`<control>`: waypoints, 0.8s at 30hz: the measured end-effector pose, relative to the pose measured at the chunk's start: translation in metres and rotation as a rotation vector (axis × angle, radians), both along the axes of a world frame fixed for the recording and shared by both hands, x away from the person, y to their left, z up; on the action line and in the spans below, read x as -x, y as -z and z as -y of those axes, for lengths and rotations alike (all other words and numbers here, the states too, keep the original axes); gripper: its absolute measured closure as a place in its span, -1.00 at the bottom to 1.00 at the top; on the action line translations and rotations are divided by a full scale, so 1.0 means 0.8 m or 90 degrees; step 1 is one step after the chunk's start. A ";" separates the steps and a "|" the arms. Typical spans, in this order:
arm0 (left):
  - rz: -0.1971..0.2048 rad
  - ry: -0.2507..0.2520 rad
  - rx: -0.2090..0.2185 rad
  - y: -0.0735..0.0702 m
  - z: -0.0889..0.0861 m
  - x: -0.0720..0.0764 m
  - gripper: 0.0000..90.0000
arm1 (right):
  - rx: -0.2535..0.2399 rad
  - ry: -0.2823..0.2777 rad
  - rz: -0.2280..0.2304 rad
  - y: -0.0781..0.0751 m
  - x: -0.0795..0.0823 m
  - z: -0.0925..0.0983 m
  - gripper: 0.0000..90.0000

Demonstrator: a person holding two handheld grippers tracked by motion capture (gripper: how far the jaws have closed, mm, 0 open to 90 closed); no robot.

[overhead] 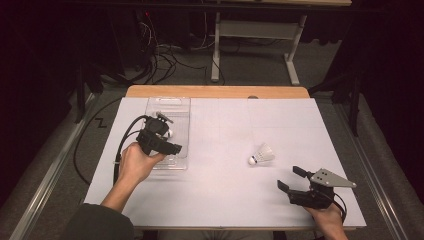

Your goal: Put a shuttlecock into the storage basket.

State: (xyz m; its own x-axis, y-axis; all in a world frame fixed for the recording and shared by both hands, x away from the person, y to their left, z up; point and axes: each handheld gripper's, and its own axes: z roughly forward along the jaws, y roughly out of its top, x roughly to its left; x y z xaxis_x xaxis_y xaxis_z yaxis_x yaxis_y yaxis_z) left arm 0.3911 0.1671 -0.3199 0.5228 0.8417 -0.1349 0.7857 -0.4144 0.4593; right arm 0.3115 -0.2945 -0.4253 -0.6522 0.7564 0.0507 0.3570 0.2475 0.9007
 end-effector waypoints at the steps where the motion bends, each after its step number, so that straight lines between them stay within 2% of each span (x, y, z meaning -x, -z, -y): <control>1: 0.000 0.001 0.002 0.000 0.000 0.001 -0.12 | 0.000 0.001 0.000 0.000 0.000 0.000 -0.54; 12: 0.007 0.014 0.015 -0.003 0.004 0.011 -0.13 | 0.003 0.003 -0.002 0.000 -0.001 0.000 -0.54; 24: 0.007 0.033 0.027 0.003 0.017 0.018 -0.13 | 0.002 -0.002 -0.003 0.001 -0.003 -0.002 -0.54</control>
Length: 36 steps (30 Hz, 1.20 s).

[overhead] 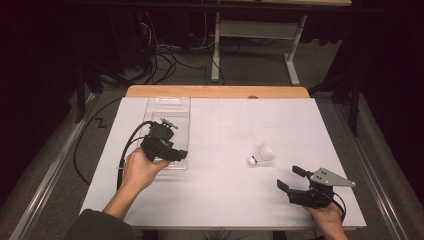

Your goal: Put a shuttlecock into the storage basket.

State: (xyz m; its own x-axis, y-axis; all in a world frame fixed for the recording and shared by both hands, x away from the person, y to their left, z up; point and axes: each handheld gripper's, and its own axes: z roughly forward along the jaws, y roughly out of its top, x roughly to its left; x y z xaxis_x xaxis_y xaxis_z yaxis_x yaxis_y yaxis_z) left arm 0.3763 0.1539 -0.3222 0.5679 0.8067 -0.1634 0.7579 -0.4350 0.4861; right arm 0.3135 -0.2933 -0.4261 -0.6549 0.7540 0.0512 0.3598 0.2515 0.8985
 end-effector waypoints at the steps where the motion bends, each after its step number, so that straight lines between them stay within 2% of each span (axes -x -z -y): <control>1: 0.001 0.000 0.002 0.000 0.001 0.001 -0.13 | 0.002 -0.002 0.000 0.000 0.000 0.000 -0.54; 14: 0.013 0.030 0.026 -0.001 0.022 0.016 -0.13 | 0.001 -0.005 0.005 -0.001 0.001 0.000 -0.54; 26: 0.034 0.076 0.040 0.005 0.051 0.032 -0.13 | 0.003 -0.004 0.003 -0.001 0.001 0.000 -0.54; 30: 0.050 0.083 0.049 0.010 0.059 0.038 -0.14 | 0.002 -0.001 0.004 -0.001 0.001 0.001 -0.54; 36: 0.055 0.098 0.049 0.020 0.068 0.045 -0.14 | -0.001 0.006 0.004 -0.001 0.001 0.005 -0.54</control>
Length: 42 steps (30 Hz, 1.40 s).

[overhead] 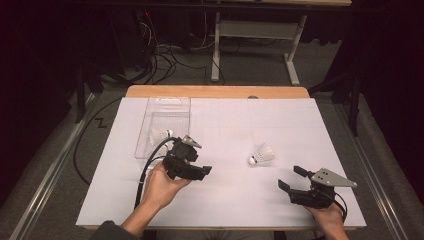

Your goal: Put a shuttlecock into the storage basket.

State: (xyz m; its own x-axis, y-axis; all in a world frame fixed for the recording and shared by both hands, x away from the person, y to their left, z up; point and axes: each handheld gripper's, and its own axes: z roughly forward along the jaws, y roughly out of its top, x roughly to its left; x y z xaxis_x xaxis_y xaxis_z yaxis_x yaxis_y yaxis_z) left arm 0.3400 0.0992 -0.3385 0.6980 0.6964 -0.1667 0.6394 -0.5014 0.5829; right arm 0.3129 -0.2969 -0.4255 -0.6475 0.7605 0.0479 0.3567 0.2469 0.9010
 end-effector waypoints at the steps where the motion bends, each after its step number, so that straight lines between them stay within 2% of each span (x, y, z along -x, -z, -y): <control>1: 0.003 0.001 0.001 0.002 0.002 0.001 -0.14 | 0.000 0.000 0.000 0.000 0.000 0.000 -0.54; 9: 0.024 0.011 0.015 0.013 0.010 0.012 -0.12 | 0.002 0.003 0.000 0.000 0.001 0.000 -0.54; 14: 0.025 0.018 0.020 0.022 0.013 0.018 -0.11 | 0.003 0.003 -0.001 0.000 0.001 0.001 -0.54; 17: 0.026 0.020 0.032 0.027 0.013 0.021 -0.10 | 0.003 0.003 0.000 0.000 0.001 0.000 -0.54; 20: 0.031 0.015 0.051 0.032 0.012 0.024 -0.11 | 0.005 0.005 0.002 0.000 0.001 0.000 -0.54; 25: 0.020 0.007 0.087 0.045 0.005 0.028 -0.10 | 0.007 0.005 0.002 0.000 0.000 -0.002 -0.54; 29: 0.022 0.001 0.092 0.054 0.002 0.030 -0.10 | 0.010 0.002 0.002 -0.001 -0.001 -0.003 -0.54; 37: 0.052 -0.008 0.116 0.066 -0.006 0.039 -0.09 | 0.006 0.000 0.000 -0.004 -0.002 -0.007 -0.55; 42: 0.061 -0.015 0.119 0.075 -0.010 0.044 -0.10 | 0.004 0.001 0.005 -0.007 -0.002 -0.009 -0.55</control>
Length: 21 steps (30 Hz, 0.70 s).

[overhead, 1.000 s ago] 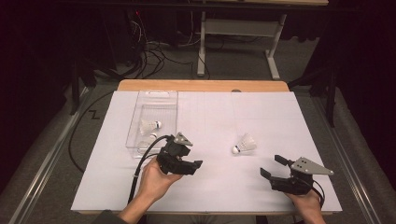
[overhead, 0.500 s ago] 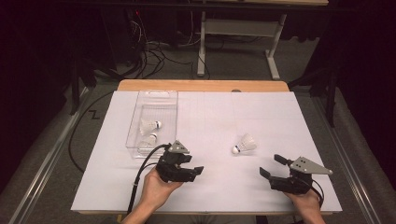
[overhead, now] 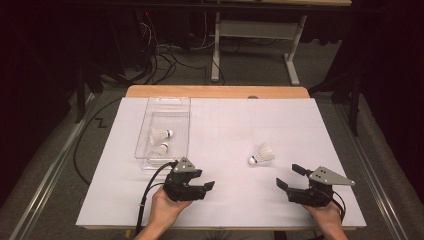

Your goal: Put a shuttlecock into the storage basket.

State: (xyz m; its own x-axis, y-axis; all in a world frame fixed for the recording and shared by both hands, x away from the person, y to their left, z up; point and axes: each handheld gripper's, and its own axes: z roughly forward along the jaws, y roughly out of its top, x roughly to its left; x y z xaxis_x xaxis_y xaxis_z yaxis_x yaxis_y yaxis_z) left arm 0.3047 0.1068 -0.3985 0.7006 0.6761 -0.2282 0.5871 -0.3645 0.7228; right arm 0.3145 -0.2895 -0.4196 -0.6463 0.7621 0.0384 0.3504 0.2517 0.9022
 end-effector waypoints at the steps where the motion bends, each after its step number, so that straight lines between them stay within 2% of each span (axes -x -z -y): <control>1: 0.001 -0.002 -0.002 0.003 -0.001 0.001 -0.10 | 0.000 0.001 0.000 -0.001 0.000 -0.001 -0.55; 4: 0.001 -0.005 -0.005 0.009 -0.002 0.002 -0.10 | 0.010 0.004 0.000 -0.001 -0.002 -0.002 -0.55; 10: 0.019 -0.013 -0.021 0.016 -0.005 0.004 -0.11 | 0.027 -0.003 -0.005 -0.002 -0.004 -0.006 -0.53; 15: 0.025 -0.020 -0.012 0.016 -0.011 0.006 -0.11 | 0.027 -0.003 -0.004 -0.005 -0.008 -0.011 -0.52; 21: 0.029 -0.028 -0.010 0.018 -0.017 0.007 -0.12 | 0.023 0.007 -0.019 -0.009 -0.018 -0.017 -0.50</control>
State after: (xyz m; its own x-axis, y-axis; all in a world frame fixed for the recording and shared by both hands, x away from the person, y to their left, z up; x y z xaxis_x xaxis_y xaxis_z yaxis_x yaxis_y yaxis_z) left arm 0.2994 0.1207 -0.4127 0.6800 0.7092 -0.1859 0.5693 -0.3510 0.7434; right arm 0.3286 -0.2763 -0.4121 -0.6372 0.7701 0.0298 0.3792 0.2797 0.8820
